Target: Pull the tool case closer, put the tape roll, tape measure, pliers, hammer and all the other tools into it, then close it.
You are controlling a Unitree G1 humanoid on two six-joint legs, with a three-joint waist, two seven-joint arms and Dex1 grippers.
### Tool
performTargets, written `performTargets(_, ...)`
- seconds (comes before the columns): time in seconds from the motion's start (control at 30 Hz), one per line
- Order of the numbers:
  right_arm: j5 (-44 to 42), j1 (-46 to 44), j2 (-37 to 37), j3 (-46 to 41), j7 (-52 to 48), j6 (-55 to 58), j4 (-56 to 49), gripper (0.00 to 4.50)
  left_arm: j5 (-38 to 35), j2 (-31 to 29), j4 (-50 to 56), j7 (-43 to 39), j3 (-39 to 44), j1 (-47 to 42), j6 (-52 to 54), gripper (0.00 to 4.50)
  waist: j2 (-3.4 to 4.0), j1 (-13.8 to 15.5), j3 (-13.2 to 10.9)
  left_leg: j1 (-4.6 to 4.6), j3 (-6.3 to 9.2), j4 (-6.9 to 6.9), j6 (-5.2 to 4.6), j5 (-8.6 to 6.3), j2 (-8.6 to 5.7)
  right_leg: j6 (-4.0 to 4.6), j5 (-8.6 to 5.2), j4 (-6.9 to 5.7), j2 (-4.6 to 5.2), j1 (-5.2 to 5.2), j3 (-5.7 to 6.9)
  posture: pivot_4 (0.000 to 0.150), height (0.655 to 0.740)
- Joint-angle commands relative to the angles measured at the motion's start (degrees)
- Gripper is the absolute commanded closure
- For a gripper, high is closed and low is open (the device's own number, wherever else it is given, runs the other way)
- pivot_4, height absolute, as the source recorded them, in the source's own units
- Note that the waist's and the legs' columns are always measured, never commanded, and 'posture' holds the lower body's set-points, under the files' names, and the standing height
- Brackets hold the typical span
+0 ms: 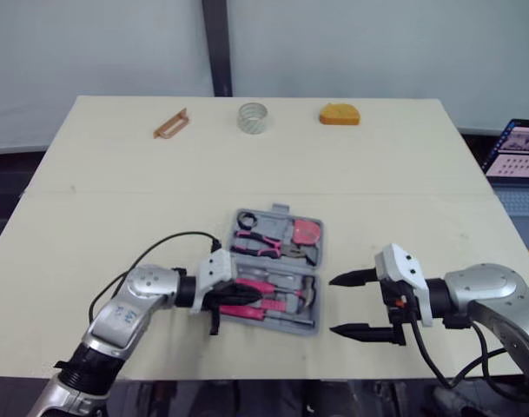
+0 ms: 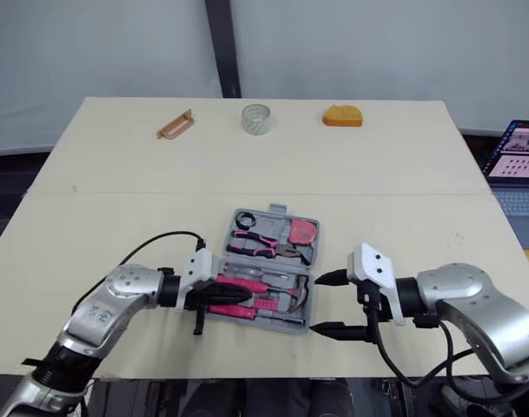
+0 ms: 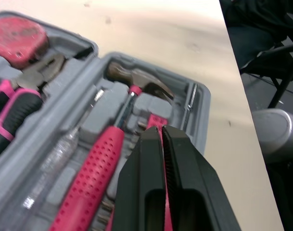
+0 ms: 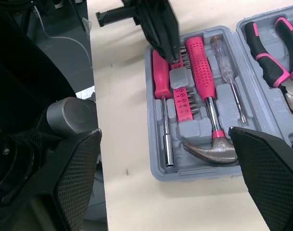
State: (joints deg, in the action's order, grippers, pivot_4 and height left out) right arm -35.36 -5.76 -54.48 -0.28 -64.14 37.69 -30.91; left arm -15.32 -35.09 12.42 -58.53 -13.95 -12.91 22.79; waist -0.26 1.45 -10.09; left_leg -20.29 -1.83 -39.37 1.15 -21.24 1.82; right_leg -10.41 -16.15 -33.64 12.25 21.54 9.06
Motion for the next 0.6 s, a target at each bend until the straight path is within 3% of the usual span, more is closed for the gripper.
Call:
performTargets(0.03, -0.76, -0.09, 0.04, -0.60, -0.07, -0.08, -0.43, 0.00, 1.10, -1.39, -0.24, -1.30, -0.47, 0.80, -2.15, 4.45, 0.00, 0.09, 0.00, 0.00, 0.00, 0.00, 0.00, 0.00, 0.00, 0.00, 0.00, 0.00, 0.00, 0.00, 0.00, 0.150, 0.7400)
performTargets(0.6, -0.51, -0.38, -0.09, -0.51, -0.24, -0.24, -0.16, 0.00, 6.26, -2.02, -4.02, -1.82, -4.18, 1.72, -6.46, 4.45, 0.00, 0.04, 0.00, 0.00, 0.00, 0.00, 0.00, 0.00, 0.00, 0.00, 0.00, 0.00, 0.00, 0.00, 0.00, 0.150, 0.7400)
